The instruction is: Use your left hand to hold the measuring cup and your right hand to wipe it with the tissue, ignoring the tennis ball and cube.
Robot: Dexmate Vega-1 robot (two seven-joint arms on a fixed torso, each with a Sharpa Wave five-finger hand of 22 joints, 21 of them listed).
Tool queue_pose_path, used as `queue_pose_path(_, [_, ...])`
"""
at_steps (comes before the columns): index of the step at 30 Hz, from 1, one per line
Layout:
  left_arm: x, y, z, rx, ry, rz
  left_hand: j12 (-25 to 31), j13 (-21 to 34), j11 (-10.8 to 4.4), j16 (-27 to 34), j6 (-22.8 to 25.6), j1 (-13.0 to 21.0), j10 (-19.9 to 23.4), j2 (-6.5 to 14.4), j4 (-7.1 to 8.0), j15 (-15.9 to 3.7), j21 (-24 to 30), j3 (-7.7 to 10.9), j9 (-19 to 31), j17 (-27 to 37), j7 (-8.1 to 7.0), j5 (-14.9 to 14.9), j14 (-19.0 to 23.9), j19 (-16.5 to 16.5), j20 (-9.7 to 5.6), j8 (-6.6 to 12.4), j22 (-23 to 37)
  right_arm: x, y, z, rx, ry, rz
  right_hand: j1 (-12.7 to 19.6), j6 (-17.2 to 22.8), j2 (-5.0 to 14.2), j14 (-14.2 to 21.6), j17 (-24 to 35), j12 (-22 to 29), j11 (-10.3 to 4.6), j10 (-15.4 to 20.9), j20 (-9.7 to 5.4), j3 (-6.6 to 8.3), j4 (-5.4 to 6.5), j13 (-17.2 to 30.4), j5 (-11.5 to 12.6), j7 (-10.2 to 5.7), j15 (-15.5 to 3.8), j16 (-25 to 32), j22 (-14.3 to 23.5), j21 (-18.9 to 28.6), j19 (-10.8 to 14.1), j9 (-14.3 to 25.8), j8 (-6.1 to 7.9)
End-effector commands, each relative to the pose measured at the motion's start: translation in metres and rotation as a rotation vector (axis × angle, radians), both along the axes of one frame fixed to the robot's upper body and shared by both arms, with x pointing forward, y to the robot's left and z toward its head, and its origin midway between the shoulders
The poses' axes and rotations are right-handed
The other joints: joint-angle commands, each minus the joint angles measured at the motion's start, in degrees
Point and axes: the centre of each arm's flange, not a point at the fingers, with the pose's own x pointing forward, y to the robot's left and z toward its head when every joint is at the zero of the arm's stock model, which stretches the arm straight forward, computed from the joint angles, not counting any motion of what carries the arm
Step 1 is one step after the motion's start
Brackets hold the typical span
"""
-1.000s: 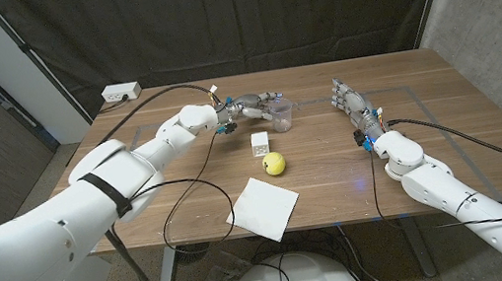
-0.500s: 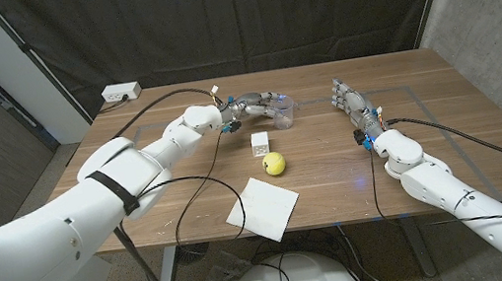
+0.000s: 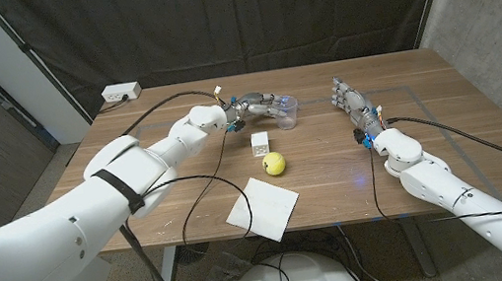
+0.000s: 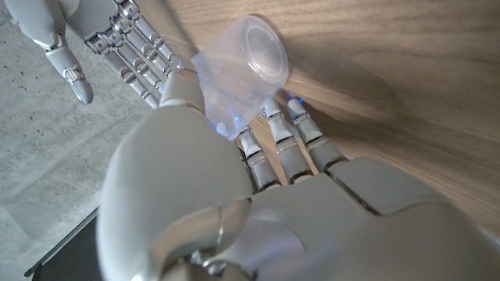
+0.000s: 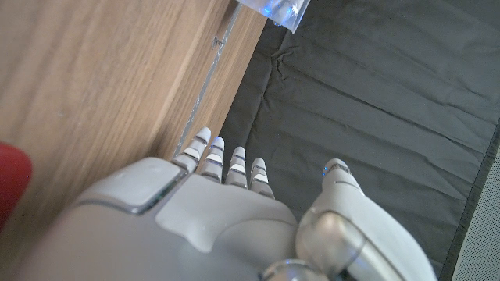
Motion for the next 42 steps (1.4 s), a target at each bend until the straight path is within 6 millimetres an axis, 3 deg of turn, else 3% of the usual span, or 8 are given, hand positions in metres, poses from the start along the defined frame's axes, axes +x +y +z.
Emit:
queue_pose_path(1, [0.001,0.002,0.000,-0.078,0.024,0.001,0.5,0.3,-0.14,0.4,1.1,0.3,0.8,1.4,-0.03,-9.26,0.6,0.74,0.2,0.3,0.61,0.0,0.6,0.5,0.17,0.48,0.3,0.003,0.002,0.003,-0.021,0.004,-0.003,-0.3,0.1,0.03,-0.1,0.2,0.2,0.18,0.4,-0.01,-0.04,0.00,0.1,0.2,-0.16,0.27,0.0,0.2,-0.1,0.4,0.3,0.10])
queue_pose_path(11, [-0.003,0.012,0.010,-0.064,-0.015,-0.034,0.1,0.7,0.03,-0.4,0.3,0.2,-0.2,1.4,0.04,-8.78,0.6,0.76,0.3,0.6,0.29,-0.2,-0.5,0.1,0.61,0.39,0.3,-0.013,0.012,0.015,-0.137,-0.031,-0.064,0.3,0.3,0.30,0.2,0.1,0.3,0.16,0.8,0.07,0.21,-0.36,0.1,0.3,-0.05,0.07,0.1,0.2,-0.2,0.7,0.3,0.19])
queue_pose_path(22, [-0.007,0.026,0.018,-0.046,-0.052,-0.050,0.2,0.9,-0.22,-0.9,-0.1,-0.1,0.0,1.6,0.24,-8.76,0.5,0.80,0.3,0.9,0.27,-0.3,-1.0,-0.3,0.83,0.46,0.4,-0.048,0.046,0.024,-0.356,-0.102,-0.138,1.2,1.4,0.45,1.0,0.1,0.6,-0.09,1.8,0.20,0.50,-1.05,0.1,0.4,-0.26,-0.44,0.3,0.1,-0.3,1.3,0.3,0.59])
queue_pose_path(32, [-0.011,0.036,0.030,-0.004,-0.093,-0.063,0.3,1.2,0.01,-0.5,0.0,-0.4,0.2,2.1,0.51,-8.85,1.0,0.98,0.3,1.5,0.49,-0.3,0.5,0.4,0.85,0.74,0.4,-0.078,0.078,0.014,-0.460,-0.199,-0.222,3.3,4.2,0.09,5.6,0.0,1.4,-0.62,5.0,0.54,0.81,-2.76,0.1,0.5,-0.54,-1.44,1.1,0.2,-0.1,4.3,0.3,1.15])
queue_pose_path(42, [-0.014,0.042,0.043,0.033,-0.122,-0.071,0.8,1.4,0.26,-0.4,0.2,-0.6,1.0,2.4,0.64,-8.71,1.4,1.14,0.3,2.0,0.96,-0.4,1.5,0.8,0.89,1.04,0.5,-0.111,0.099,0.007,-0.583,-0.244,-0.307,4.7,7.4,-1.17,9.3,0.1,2.5,-1.07,9.1,0.23,0.51,-4.10,0.1,0.7,-0.49,-3.60,1.4,0.4,0.2,6.7,0.4,1.64])
